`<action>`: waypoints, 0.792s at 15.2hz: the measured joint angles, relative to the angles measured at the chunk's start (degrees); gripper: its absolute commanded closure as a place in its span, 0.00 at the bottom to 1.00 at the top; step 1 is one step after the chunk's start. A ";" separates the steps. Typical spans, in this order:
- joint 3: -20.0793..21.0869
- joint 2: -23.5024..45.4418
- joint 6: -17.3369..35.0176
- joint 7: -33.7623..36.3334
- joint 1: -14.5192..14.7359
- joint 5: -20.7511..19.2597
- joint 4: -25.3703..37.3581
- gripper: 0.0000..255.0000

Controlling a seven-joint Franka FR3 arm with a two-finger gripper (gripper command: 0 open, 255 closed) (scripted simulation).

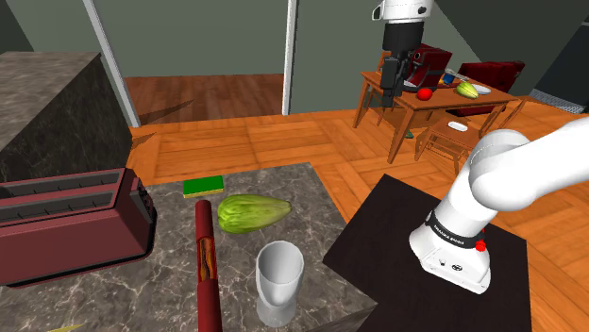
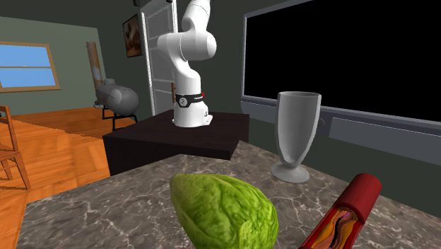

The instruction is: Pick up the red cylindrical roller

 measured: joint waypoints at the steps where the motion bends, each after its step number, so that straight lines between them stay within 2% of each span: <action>1: 0.00 0.00 0.00 0.00 0.00 0.00 0.00 0.00; 7: 6.45 1.38 6.93 8.21 1.19 4.61 -4.38 0.00; 12: 13.19 6.40 14.59 16.53 2.13 8.47 -5.64 0.00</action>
